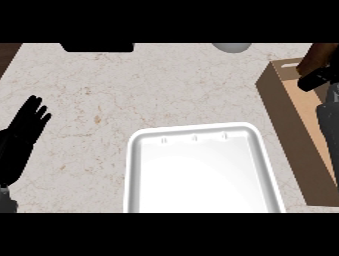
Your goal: Pick the sweet potato from the tray and place it in the cardboard box
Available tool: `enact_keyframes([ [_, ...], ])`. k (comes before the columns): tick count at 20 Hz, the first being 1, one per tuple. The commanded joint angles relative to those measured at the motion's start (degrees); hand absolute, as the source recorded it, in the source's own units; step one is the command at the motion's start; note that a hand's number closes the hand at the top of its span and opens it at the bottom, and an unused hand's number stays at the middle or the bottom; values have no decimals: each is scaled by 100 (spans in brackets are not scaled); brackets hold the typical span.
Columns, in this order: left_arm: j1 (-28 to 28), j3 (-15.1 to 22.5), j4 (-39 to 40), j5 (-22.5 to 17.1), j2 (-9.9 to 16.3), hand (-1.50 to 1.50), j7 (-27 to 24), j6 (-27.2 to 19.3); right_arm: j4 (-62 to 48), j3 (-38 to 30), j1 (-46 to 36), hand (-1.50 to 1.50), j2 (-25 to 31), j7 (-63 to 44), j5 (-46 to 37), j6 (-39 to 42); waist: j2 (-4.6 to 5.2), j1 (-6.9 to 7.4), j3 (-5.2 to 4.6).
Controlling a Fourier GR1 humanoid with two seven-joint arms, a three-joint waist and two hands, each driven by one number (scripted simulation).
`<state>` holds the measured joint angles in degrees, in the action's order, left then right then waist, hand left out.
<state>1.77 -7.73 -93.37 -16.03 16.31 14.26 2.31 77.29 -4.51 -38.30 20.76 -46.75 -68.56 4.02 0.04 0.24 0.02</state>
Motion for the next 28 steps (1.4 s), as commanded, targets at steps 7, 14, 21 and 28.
enact_keyframes([
  [7, 124, -173, 265, -41, 28, 0, -20, 126, -1004, -720, 800, -150, -472, 82, 685, -561, 6, -23, -2],
  [14, 5, -248, 23, 30, 29, 0, 63, 185, -584, -845, 1279, -150, -361, 1197, 1322, -884, -10, -28, -1],
  [21, -32, -77, -283, 109, -176, 0, 259, -57, -79, -1598, 1217, -150, -923, 1623, 1800, -3053, -15, -36, 10],
  [28, -30, -82, -132, 309, -222, 0, 138, -99, 1586, -2200, 2093, -150, -657, 1715, 2986, -2619, -29, -113, -2],
])
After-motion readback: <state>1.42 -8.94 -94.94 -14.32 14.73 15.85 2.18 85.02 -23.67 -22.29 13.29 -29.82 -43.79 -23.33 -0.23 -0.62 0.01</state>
